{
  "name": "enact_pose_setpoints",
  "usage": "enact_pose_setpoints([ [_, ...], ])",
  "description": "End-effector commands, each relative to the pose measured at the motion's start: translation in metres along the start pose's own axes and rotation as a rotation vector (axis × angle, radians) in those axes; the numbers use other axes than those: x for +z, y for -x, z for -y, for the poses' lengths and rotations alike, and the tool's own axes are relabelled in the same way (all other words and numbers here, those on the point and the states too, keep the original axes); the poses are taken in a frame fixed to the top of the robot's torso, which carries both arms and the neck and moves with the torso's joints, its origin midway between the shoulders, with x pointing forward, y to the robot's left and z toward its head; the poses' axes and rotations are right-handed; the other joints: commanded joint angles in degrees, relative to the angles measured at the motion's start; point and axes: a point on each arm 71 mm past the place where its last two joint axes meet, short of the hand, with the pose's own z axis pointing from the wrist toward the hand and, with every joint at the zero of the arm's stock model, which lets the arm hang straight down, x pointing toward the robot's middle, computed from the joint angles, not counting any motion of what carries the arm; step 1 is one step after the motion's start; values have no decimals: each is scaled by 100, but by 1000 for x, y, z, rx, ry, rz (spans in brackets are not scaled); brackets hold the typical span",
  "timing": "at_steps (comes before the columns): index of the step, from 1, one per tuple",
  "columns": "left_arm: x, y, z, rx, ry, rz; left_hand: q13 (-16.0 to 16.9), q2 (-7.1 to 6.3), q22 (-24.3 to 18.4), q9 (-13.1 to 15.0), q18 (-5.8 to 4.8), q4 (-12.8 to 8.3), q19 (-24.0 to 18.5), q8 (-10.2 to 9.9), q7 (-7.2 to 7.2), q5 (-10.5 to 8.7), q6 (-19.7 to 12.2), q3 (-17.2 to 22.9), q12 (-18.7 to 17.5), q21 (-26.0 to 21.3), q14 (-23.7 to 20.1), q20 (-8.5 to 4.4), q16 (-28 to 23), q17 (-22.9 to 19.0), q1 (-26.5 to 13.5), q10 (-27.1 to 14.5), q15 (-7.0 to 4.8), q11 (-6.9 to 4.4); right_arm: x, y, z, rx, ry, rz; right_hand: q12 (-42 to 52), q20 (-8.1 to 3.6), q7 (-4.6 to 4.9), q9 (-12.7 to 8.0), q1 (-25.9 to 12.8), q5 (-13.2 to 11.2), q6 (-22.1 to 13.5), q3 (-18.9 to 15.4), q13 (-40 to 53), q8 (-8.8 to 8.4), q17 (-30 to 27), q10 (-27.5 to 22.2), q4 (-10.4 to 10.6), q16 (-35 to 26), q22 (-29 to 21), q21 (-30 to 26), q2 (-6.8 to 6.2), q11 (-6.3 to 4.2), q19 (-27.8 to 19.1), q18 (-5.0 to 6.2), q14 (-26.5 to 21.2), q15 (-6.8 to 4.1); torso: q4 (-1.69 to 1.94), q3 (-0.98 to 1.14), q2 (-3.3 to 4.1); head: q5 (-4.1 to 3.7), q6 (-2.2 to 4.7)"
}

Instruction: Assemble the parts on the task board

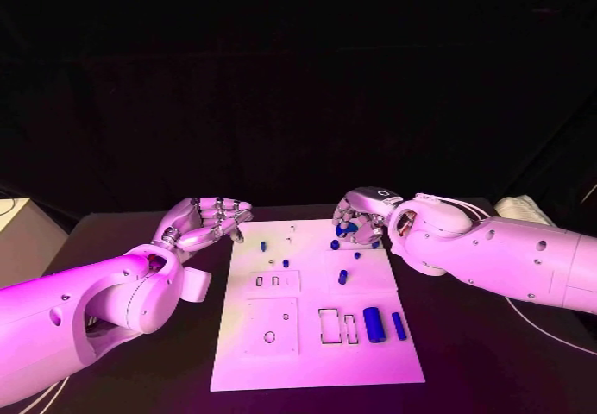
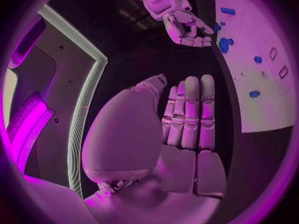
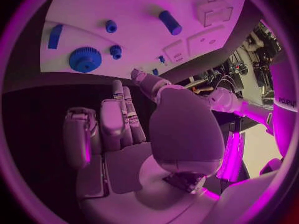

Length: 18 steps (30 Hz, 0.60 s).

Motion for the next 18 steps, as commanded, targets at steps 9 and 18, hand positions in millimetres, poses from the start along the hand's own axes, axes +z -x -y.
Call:
enact_pose_setpoints([
  [9, -1, -6, 3, 6, 7, -41, 9, -14, 36, 18, 78, 15, 53, 8, -15, -30, -48, 33, -8, 74, 13, 11, 49, 23, -86, 11, 9, -7, 7, -10, 0, -117, -47, -45, -19, 77, -2, 41, 48, 6, -36, -133, 4, -24, 195, -156, 23, 225, 558, 85, -13, 9, 157, -101, 164, 16, 63, -14, 87, -19, 87],
  [18, -2, -5, 4, 9, 12, -37, 10, -15, 48, 23, 77, 18, 57, 4, -10, -31, -58, 35, -13, 95, 4, 12, 57, 29, -104, 1, 13, -2, 8, -17, 2, -132, -67, -75, -2, 74, -15, 55, 50, 6, -54, -180, 24, -36, 371, -159, 52, 395, 503, 56, 10, -3, 135, -86, 200, 6, 59, -11, 139, -1, 88],
])
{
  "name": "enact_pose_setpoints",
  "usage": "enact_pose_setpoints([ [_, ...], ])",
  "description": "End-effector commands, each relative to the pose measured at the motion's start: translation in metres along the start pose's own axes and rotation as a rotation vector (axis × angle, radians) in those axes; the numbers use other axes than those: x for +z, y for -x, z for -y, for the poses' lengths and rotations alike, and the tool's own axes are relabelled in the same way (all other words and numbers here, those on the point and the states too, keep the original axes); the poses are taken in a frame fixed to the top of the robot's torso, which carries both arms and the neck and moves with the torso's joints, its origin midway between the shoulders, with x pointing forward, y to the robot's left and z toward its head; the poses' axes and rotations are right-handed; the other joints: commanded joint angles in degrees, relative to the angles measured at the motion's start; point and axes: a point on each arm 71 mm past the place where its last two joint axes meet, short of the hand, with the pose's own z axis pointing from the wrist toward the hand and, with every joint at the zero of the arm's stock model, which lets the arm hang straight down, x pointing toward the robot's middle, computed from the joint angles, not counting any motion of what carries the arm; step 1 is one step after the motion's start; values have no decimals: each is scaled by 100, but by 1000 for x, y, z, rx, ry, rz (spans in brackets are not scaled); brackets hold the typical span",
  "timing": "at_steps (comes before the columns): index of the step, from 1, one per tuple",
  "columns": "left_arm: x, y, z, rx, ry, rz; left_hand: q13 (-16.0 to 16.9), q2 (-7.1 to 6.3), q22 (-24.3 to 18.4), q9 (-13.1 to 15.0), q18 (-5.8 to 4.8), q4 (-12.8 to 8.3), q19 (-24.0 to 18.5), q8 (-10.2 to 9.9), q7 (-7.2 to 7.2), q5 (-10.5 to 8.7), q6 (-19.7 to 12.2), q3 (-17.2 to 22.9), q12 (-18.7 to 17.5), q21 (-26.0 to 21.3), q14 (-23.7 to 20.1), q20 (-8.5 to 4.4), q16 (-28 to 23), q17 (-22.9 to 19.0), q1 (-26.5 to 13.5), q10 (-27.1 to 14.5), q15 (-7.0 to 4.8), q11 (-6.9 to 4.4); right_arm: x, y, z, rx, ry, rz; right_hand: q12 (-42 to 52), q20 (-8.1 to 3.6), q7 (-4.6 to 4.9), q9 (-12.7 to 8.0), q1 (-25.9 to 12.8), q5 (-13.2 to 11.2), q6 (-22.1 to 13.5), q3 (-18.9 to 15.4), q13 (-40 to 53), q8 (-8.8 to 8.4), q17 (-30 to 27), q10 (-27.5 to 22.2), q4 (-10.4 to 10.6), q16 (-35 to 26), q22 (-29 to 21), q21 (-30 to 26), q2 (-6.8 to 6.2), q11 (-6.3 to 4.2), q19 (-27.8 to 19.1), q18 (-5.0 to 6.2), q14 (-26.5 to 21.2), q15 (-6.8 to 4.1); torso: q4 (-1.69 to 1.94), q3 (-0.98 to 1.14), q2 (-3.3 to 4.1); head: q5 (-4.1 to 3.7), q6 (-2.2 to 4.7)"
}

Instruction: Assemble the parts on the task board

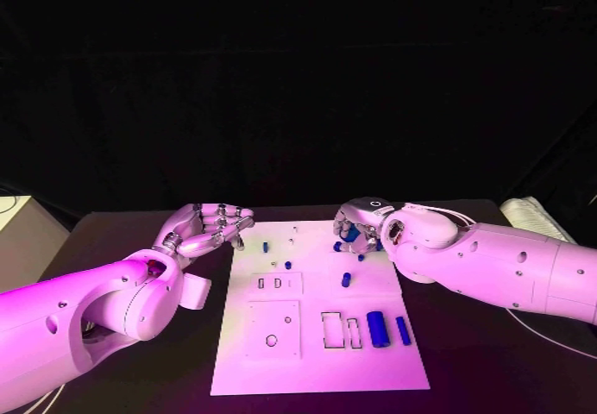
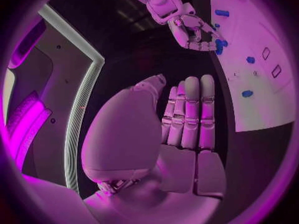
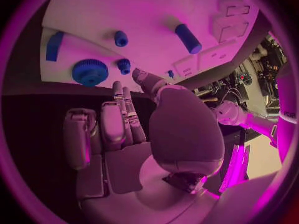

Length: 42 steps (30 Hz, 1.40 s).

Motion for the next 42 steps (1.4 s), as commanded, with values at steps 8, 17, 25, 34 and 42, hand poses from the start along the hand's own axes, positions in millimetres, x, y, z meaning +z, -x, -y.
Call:
enact_pose_setpoints([
  [8, -1, -2, 3, -2, -3, -23, 8, 3, 13, 10, 77, 0, 37, 7, 4, -29, -36, 27, -11, 53, -1, -9, 42, 12, -55, 4, 12, -5, 3, -8, 0, -43, -21, -45, 6, 31, -2, 16, 51, 9, -30, -41, 21, -35, 49, -5, 18, 85, 518, -18, 34, -12, 146, -89, 205, 2, 8, -3, 53, 27, 21],
  [17, -1, 0, 4, 1, -4, -20, 8, 2, 23, 15, 77, 1, 36, 3, 8, -29, -46, 31, -17, 71, -10, -8, 49, 18, -69, -8, 14, -1, 5, -9, -1, -38, -25, -43, 11, 27, -3, 36, 55, 14, -8, -10, 47, -25, 53, 18, 64, 122, 520, -18, 118, -13, 148, -89, 195, 1, 32, -12, 84, 14, 43],
  [25, 0, 0, 5, 0, -4, -21, 8, 3, 26, 17, 77, 0, 34, 2, 8, -28, -50, 34, -19, 75, -15, -7, 50, 19, -71, -13, 15, 0, 7, -9, -3, -34, -21, -41, 15, 27, -1, 62, 63, 14, 35, 49, 72, -2, 77, 58, 102, 168, 538, -9, 193, -13, 156, -92, 187, 1, 44, -15, 107, 6, 57],
  [34, 0, 1, 5, 0, -3, -17, 6, 15, 41, 26, 75, -4, 20, -6, 17, -26, -68, 53, -30, 98, -46, -4, 51, 24, -77, -38, 22, 8, 8, -10, -1, -34, -31, -61, 25, 21, -3, 99, 134, 15, 67, 183, 105, 17, 70, 158, 96, 207, 561, 2, 276, -29, 164, -95, 168, -9, 47, -14, 125, 2, 66],
  [42, 0, 2, 5, -1, -2, -13, 6, 16, 43, 28, 74, -5, 15, -7, 17, -26, -71, 56, -31, 101, -55, -3, 49, 23, -77, -42, 24, 9, 8, -10, -3, -38, -27, -50, 44, -17, -38, 205, 353, 12, 219, 489, 163, 120, 101, 392, -62, 290, 656, 51, 386, -87, 201, -113, 156, -55, 53, -22, 138, -9, 71],
])
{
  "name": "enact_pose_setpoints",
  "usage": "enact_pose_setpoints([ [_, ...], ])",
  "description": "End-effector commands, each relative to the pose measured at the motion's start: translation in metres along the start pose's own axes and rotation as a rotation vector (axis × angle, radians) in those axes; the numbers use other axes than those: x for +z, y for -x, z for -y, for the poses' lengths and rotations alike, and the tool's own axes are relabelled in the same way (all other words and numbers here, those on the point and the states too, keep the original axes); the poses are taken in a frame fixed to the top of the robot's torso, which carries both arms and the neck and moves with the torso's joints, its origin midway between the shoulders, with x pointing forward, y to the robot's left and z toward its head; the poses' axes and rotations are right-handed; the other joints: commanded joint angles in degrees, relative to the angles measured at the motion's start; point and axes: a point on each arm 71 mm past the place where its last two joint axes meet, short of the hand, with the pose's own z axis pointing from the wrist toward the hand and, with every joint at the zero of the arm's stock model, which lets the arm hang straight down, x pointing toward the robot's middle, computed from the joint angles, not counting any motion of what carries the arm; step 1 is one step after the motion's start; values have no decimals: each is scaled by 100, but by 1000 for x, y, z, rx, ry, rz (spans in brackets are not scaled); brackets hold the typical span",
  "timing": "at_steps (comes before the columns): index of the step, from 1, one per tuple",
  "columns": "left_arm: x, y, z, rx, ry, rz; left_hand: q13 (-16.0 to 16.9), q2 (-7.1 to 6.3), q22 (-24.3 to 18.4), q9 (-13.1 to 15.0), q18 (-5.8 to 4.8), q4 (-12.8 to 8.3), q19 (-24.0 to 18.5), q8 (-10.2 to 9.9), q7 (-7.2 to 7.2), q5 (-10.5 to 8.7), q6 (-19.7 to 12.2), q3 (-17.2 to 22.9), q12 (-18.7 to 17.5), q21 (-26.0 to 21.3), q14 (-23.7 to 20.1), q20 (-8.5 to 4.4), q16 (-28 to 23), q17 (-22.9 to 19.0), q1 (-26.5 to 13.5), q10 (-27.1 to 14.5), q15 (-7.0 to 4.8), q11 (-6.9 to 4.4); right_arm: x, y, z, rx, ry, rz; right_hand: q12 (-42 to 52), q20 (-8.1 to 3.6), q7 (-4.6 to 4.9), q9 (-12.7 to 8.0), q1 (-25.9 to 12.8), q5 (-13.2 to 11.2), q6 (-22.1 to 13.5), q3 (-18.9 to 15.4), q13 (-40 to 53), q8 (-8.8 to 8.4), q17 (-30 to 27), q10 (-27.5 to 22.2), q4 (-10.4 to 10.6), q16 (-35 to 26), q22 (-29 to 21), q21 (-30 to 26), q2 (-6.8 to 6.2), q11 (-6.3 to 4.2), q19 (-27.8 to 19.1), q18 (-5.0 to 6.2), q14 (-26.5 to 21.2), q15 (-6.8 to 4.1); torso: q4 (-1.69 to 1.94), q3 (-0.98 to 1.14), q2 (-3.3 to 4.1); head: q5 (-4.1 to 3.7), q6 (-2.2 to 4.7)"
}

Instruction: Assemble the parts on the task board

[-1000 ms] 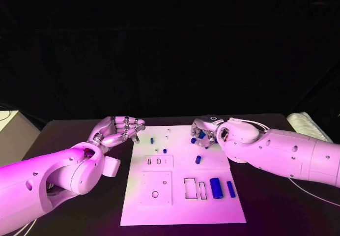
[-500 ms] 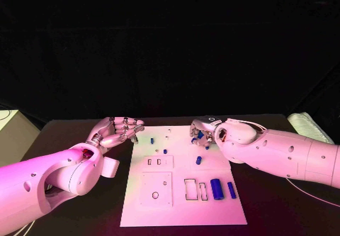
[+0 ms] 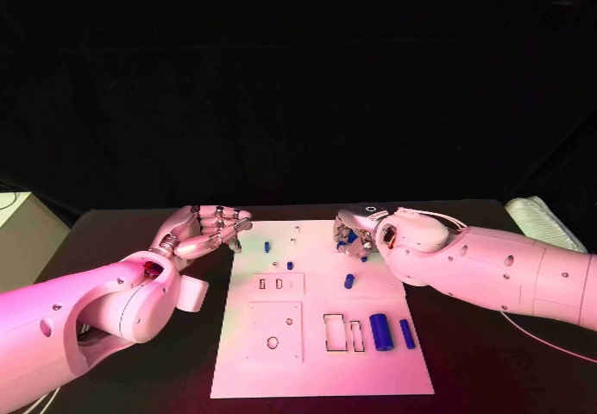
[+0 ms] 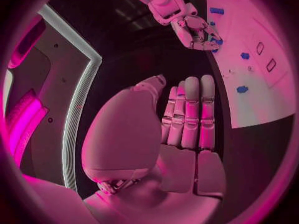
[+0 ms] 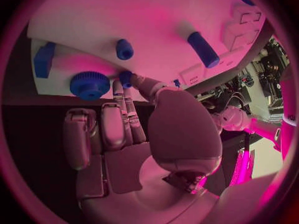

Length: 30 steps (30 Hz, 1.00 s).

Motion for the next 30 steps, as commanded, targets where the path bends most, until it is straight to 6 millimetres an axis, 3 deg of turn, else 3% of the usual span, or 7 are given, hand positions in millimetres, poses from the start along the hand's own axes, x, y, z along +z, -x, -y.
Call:
enact_pose_setpoints([
  [1, 0, -1, 2, -7, -7, -15, 8, -7, 5, 7, 74, -5, 16, -6, -4, -26, -51, 24, -31, 34, -34, -3, 27, 8, -55, -41, 2, 9, -1, -3, -2, -13, 3, -9, 37, -21, -11, 34, 135, 24, 77, 88, 52, 55, 12, 96, -43, 41, 670, 27, 54, -24, 206, -117, 157, -60, 9, -4, 11, -10, 8],
  [13, 1, 1, 1, -8, -5, -3, 8, 9, 13, 16, 74, -11, 0, -7, -2, -27, -57, 45, -34, 46, -58, 1, 24, 8, -48, -53, 5, 11, -2, 10, -10, 12, -17, 168, 43, -57, -24, 153, 271, 21, 200, 261, 135, 154, 34, 282, -253, 104, 764, 78, 126, -64, 243, -135, 154, -95, 24, -13, 26, -13, 40],
  [30, 1, 1, 1, -12, -6, 2, 6, 9, 22, 22, 73, -18, -17, -14, 1, -30, -73, 61, -41, 57, -79, 4, 23, 10, -39, -74, 10, 17, 15, 26, -30, 58, -10, 322, 42, -67, -29, 190, 290, 20, 236, 284, 163, 182, 37, 329, -311, 119, 784, 90, 129, -76, 251, -139, 154, -106, 43, -13, 58, -20, 119],
])
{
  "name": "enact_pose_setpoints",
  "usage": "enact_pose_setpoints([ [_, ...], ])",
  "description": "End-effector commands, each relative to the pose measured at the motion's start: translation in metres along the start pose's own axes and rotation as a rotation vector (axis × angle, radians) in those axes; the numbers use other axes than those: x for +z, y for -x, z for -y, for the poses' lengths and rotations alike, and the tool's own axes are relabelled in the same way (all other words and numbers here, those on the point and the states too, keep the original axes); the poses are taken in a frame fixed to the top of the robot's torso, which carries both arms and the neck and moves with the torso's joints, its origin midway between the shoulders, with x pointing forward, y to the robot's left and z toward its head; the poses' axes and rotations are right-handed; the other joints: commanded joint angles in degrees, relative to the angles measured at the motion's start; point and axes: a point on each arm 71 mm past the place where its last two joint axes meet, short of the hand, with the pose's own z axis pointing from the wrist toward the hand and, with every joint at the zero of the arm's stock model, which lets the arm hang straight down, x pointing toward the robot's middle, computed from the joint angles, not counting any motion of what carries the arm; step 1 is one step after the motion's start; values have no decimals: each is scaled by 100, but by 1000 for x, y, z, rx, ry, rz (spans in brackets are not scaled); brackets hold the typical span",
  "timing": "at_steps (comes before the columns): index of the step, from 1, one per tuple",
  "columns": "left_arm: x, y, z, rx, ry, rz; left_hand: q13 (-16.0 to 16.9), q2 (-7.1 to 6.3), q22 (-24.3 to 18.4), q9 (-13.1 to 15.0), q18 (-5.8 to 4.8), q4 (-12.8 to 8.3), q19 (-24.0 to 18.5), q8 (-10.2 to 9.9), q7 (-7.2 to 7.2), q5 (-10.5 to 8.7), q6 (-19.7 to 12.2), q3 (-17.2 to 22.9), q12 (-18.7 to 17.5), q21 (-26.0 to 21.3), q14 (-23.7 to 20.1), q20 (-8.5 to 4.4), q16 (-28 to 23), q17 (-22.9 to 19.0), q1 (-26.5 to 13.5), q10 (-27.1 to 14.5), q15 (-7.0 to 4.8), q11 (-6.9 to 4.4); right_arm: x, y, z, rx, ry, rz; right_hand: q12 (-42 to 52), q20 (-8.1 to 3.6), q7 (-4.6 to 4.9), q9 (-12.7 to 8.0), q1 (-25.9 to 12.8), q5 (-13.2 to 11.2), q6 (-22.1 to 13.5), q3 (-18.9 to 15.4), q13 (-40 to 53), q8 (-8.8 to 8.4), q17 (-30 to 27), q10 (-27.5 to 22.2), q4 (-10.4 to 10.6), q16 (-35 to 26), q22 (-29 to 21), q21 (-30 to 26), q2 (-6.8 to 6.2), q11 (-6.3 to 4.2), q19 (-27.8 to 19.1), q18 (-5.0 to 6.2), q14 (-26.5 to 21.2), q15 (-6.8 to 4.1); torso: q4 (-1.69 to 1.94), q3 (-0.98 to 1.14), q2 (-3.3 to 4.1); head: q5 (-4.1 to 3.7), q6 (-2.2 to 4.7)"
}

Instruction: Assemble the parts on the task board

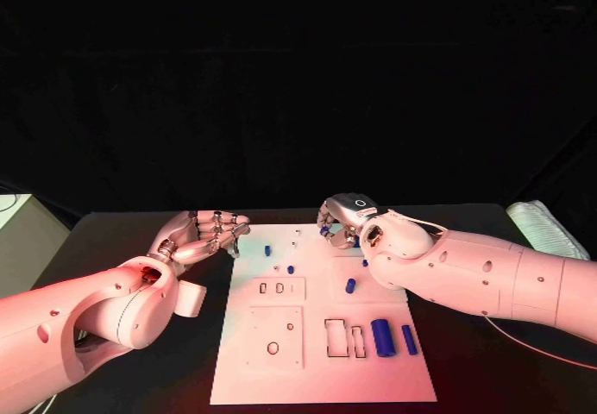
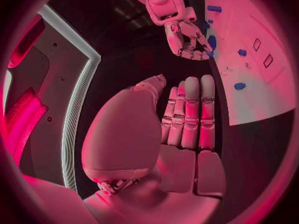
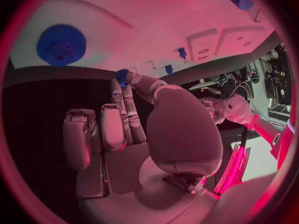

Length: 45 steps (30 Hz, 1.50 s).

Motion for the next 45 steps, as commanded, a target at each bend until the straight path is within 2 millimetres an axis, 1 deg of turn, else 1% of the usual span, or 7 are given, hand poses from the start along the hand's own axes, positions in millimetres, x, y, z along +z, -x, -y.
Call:
enact_pose_setpoints([
  [1, 1, -2, 2, -11, -9, -7, 7, 9, 5, 5, 73, 5, -17, -14, 1, -30, -32, 39, -20, 35, -37, 4, 23, 6, -39, -53, 10, -5, 5, 5, -2, 7, -2, 70, 18, -24, 1, 6, 129, 32, 26, 38, 121, 26, -12, 194, -65, 30, 771, 17, 64, -167, 246, -76, 132, -44, 4, 1, 11, 2, 16],
  [13, 1, -4, 5, -14, -16, -15, 7, 9, 5, 5, 73, 5, -17, -14, 1, -30, -32, 39, -20, 35, -37, 4, 23, 6, -39, -53, 10, -5, 17, 1, -17, 29, 22, 78, 9, -25, 10, 11, 117, 30, 20, 36, 124, 24, -15, 188, -70, 31, 767, 14, 55, -159, 243, -75, 130, -42, 21, -1, 63, 7, 13],
  [18, 3, -4, 8, -12, -21, -17, 6, 13, 12, 11, 73, 0, -29, -16, 2, -30, -39, 53, -23, 45, -50, 7, 25, 8, -29, -64, 13, -2, 19, -1, -21, 35, 28, 76, 4, -25, 13, 13, 110, 29, 16, 35, 125, 22, -15, 185, -72, 32, 765, 13, 51, -156, 242, -75, 130, -40, 27, -16, 80, -8, 10],
  [20, 3, -4, 9, -12, -23, -17, 6, 13, 12, 11, 73, 0, -29, -16, 2, -30, -39, 53, -23, 45, -50, 7, 25, 8, -29, -64, 13, -2, 20, -1, -23, 39, 32, 77, 4, -25, 13, 13, 110, 29, 16, 35, 125, 22, -15, 185, -72, 32, 765, 13, 51, -156, 242, -75, 130, -40, 26, -7, 84, 0, 11],
  [28, 4, -5, 11, -12, -27, -20, 6, 13, 12, 11, 73, 0, -29, -16, 2, -30, -39, 53, -23, 45, -50, 7, 25, 8, -29, -64, 13, -2, 21, -7, -28, 50, 34, 78, 1, -24, 16, 15, 103, 27, 13, 33, 126, 21, -15, 183, -73, 33, 760, 10, 46, -154, 239, -74, 130, -38, 55, -7, 95, 16, 11],
  [34, 4, -5, 13, -11, -30, -20, 6, 13, 12, 11, 73, 0, -29, -16, 2, -30, -39, 53, -23, 45, -50, 7, 25, 8, -29, -64, 13, -2, 23, -10, -29, 50, 27, 76, -4, -23, 19, 18, 94, 27, 8, 31, 128, 18, -14, 180, -75, 35, 759, 9, 41, -151, 238, -73, 129, -36, 80, -21, 114, -36, 33],
  [45, 5, -4, 15, -9, -34, -20, 6, 13, 17, 14, 73, -2, -37, -18, 4, -31, -45, 61, -24, 51, -57, 9, 26, 9, -25, -71, 15, 0, 25, -15, -30, 44, 23, 68, -11, -21, 23, 22, 80, 26, 0, 30, 131, 15, -28, 175, -76, 31, 745, 0, 35, -147, 231, -70, 126, -32, 72, -17, 125, -6, 33],
])
